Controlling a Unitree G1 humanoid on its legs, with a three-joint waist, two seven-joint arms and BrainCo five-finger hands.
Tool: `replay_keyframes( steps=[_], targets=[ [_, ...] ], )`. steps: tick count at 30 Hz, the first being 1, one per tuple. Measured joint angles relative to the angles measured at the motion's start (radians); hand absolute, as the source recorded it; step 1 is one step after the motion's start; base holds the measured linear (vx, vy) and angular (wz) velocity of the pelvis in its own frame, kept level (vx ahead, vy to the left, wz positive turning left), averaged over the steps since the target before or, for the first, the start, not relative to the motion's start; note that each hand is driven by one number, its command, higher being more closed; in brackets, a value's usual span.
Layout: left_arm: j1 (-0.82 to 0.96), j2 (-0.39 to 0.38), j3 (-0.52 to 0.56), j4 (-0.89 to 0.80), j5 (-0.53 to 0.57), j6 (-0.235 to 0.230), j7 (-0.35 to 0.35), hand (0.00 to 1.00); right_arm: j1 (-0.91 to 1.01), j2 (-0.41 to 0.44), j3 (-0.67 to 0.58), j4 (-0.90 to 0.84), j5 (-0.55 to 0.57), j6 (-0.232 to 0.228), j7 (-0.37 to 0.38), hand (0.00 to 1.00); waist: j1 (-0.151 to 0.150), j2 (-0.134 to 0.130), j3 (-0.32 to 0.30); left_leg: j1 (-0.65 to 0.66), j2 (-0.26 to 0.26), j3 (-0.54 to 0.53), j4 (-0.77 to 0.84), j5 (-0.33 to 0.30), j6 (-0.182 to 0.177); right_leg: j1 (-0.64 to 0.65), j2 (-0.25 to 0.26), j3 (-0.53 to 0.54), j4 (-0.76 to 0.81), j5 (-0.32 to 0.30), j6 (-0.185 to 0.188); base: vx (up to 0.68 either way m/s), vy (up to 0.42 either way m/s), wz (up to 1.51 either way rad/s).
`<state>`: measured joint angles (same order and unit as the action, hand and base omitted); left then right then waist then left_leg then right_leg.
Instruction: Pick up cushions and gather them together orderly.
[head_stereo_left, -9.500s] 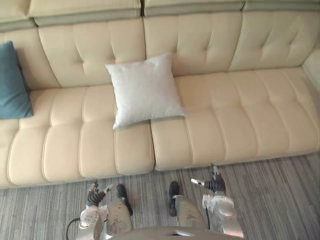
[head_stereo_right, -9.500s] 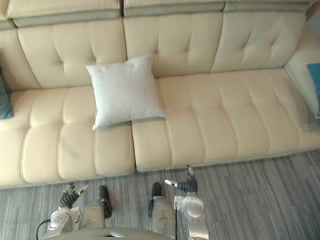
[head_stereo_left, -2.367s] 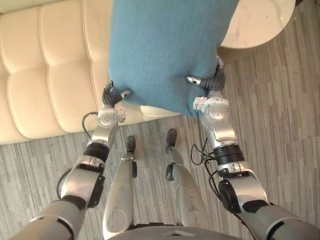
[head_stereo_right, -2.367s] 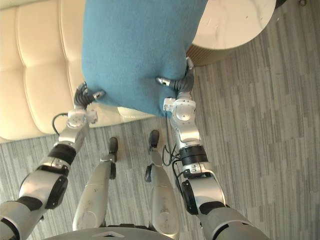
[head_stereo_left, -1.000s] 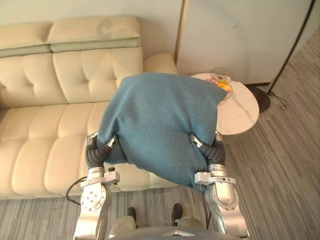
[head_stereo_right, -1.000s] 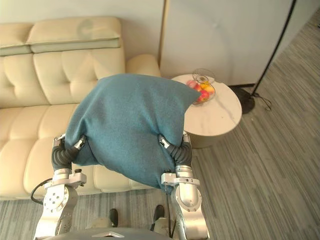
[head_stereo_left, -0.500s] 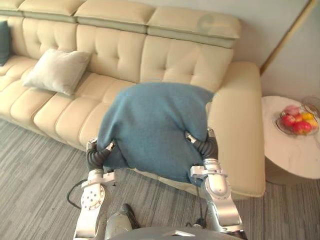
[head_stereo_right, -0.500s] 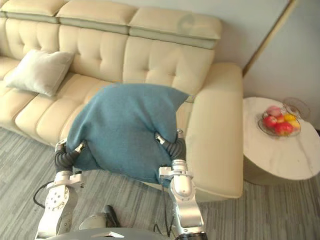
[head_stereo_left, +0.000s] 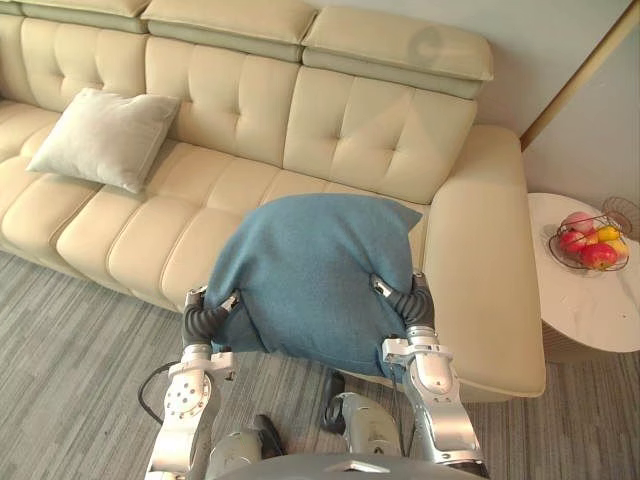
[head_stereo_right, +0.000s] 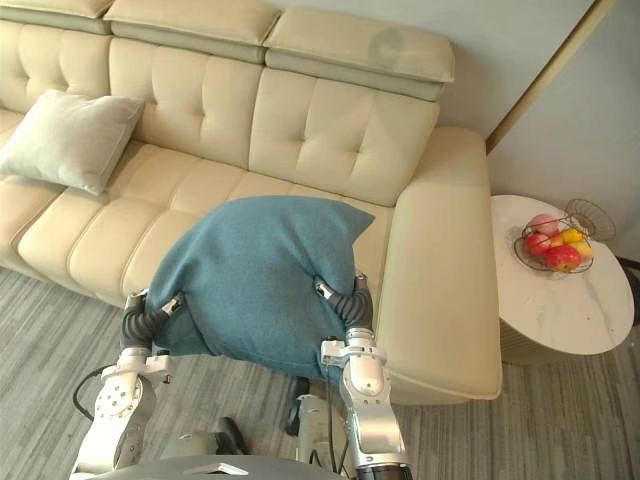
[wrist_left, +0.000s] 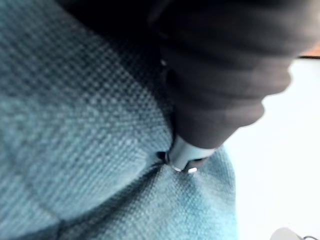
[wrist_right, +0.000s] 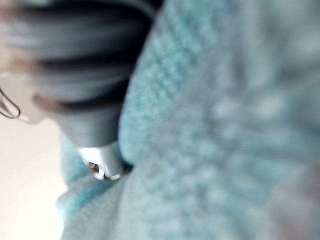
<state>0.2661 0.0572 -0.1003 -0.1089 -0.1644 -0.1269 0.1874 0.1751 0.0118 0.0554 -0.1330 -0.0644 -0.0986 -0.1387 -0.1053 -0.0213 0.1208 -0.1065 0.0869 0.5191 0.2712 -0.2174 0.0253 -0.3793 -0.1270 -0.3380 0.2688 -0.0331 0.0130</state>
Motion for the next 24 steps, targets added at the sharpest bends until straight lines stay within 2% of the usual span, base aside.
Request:
replay_keyframes(
  steps=[1,2,3,5,6,8,9,10,12,14,15,16,17,18,19,21,23,24],
  targets=[
    [0.0,0.001,-0.004,0.0,0.006,0.0,0.0,1.0,0.005,-0.005,-0.001,-0.002,0.0,0.0,0.0,1.0,-0.006,-0.001,-0.001,0.011,-0.005,-0.003,-0.004,-0.004,-0.009,0.013,0.001,0.008,-0.008,0.015,-0.002,0.32,-0.118,0.29],
    [-0.001,0.0,-0.016,0.0,0.014,0.0,-0.003,1.0,0.021,-0.015,-0.003,-0.013,0.003,-0.002,0.0,1.0,-0.01,0.001,-0.005,0.023,-0.012,-0.019,0.008,-0.02,-0.034,0.042,0.011,0.048,-0.035,0.063,-0.025,0.36,-0.15,0.28],
    [-0.01,-0.01,-0.025,0.003,0.014,0.0,-0.01,1.0,0.02,-0.033,-0.011,-0.013,0.023,-0.004,0.001,1.0,-0.011,0.033,0.001,0.012,0.014,-0.042,0.043,-0.039,-0.044,0.048,0.029,0.04,-0.02,0.077,-0.042,0.37,-0.149,0.28],
    [-0.021,-0.019,-0.038,0.002,0.014,0.0,-0.02,1.0,0.023,-0.057,-0.022,-0.018,0.039,-0.003,0.002,1.0,-0.01,0.069,-0.003,-0.002,0.047,-0.075,0.073,-0.045,-0.06,0.052,0.042,0.001,0.004,0.029,-0.057,0.42,-0.131,0.27],
    [-0.021,-0.027,-0.038,0.002,0.014,0.001,-0.021,1.0,0.024,-0.063,-0.021,-0.019,0.04,-0.003,0.003,1.0,-0.006,0.071,-0.002,-0.004,0.064,-0.088,0.106,-0.039,-0.068,0.073,0.051,-0.006,-0.001,0.015,-0.068,0.47,-0.142,0.22],
    [-0.015,-0.043,-0.041,0.002,0.011,0.005,-0.023,1.0,0.056,-0.063,-0.02,-0.066,0.04,0.004,0.005,1.0,0.001,0.071,-0.001,-0.028,0.105,-0.103,0.254,-0.012,-0.059,0.135,0.061,-0.014,-0.016,-0.008,-0.071,0.4,-0.098,0.2],
    [-0.008,-0.051,-0.046,0.001,0.01,0.007,-0.03,1.0,0.107,-0.064,-0.016,-0.142,0.04,0.006,0.006,1.0,0.005,0.07,0.0,-0.066,0.146,-0.105,0.417,0.041,-0.051,0.197,0.058,-0.022,-0.036,-0.023,-0.072,0.41,-0.019,0.07],
    [0.001,-0.051,-0.058,-0.009,0.007,0.007,-0.037,1.0,0.147,-0.064,-0.016,-0.213,0.04,0.006,0.005,1.0,0.026,0.069,0.0,-0.094,0.183,-0.085,0.531,0.047,-0.033,0.245,0.056,0.0,-0.058,-0.033,-0.07,0.33,0.02,-0.08],
    [0.005,-0.056,-0.066,-0.045,-0.001,0.006,-0.042,1.0,0.171,-0.068,-0.017,-0.28,0.039,0.004,0.001,1.0,0.041,0.07,0.0,-0.131,0.207,-0.081,0.581,0.011,-0.027,0.278,0.046,0.026,-0.075,-0.048,-0.055,0.26,0.103,-0.35],
    [0.002,-0.059,-0.067,-0.102,-0.001,-0.003,-0.042,1.0,0.169,-0.07,-0.02,-0.318,0.04,-0.006,-0.005,1.0,0.051,0.07,0.0,-0.192,0.204,-0.115,0.497,-0.04,-0.028,0.279,0.021,0.074,-0.076,-0.055,-0.044,0.21,0.222,-0.5],
    [0.002,-0.058,-0.067,-0.11,0.0,-0.003,-0.042,1.0,0.168,-0.069,-0.02,-0.321,0.04,-0.006,-0.005,1.0,0.053,0.068,0.002,-0.196,0.202,-0.125,0.455,-0.044,-0.031,0.282,0.016,0.086,-0.076,-0.055,-0.042,0.16,0.278,-0.57],
    [0.003,-0.058,-0.067,-0.117,0.0,-0.003,-0.042,1.0,0.168,-0.069,-0.02,-0.322,0.04,-0.007,-0.008,1.0,0.063,0.061,0.005,-0.193,0.173,-0.187,0.312,-0.036,-0.039,0.298,-0.008,0.122,-0.075,-0.06,-0.001,0.15,0.328,-0.59],
    [0.008,-0.06,-0.068,-0.117,0.0,-0.003,-0.043,1.0,0.172,-0.072,-0.02,-0.322,0.039,-0.007,-0.01,1.0,0.071,0.067,0.002,-0.175,0.154,-0.246,0.188,-0.004,-0.05,0.3,-0.013,0.145,-0.071,-0.064,0.026,0.17,0.449,-0.97],
    [0.028,-0.074,-0.069,-0.126,0.0,-0.003,-0.044,1.0,0.178,-0.088,-0.015,-0.323,0.039,-0.008,-0.01,1.0,0.088,0.106,-0.013,-0.144,0.153,-0.34,0.037,0.146,-0.072,0.295,0.004,0.188,-0.071,-0.077,0.08,0.13,0.424,-0.94],
    [0.036,-0.068,-0.064,-0.123,0.0,-0.004,-0.044,1.0,0.171,-0.091,-0.006,-0.305,0.039,-0.007,-0.01,1.0,0.094,0.1,-0.008,-0.141,0.146,-0.35,0.054,0.144,-0.156,0.295,0.0,0.223,-0.074,-0.084,0.114,0.15,0.445,-0.87],
    [0.048,-0.041,-0.054,-0.128,0.0,-0.001,-0.041,1.0,0.19,-0.051,0.021,-0.292,0.036,-0.005,-0.012,1.0,0.09,0.039,-0.007,-0.142,0.086,-0.383,0.085,0.123,-0.146,0.273,-0.048,0.271,-0.082,-0.063,0.103,0.11,0.298,-0.43],
    [0.055,-0.025,-0.053,-0.129,-0.001,0.0,-0.04,1.0,0.192,-0.036,0.025,-0.291,0.027,-0.004,-0.008,1.0,0.089,0.026,-0.007,-0.155,0.08,-0.368,0.113,0.093,-0.129,0.264,-0.051,0.305,-0.096,-0.032,0.113,0.01,0.184,-0.43],
    [0.081,-0.016,-0.046,-0.13,-0.008,-0.001,-0.04,1.0,0.194,-0.032,0.038,-0.29,0.023,-0.002,-0.001,1.0,0.101,0.014,-0.008,-0.155,0.085,-0.342,0.14,0.07,-0.127,0.243,-0.045,0.345,-0.102,0.0,0.119,-0.04,0.203,-0.86]
  ],
)
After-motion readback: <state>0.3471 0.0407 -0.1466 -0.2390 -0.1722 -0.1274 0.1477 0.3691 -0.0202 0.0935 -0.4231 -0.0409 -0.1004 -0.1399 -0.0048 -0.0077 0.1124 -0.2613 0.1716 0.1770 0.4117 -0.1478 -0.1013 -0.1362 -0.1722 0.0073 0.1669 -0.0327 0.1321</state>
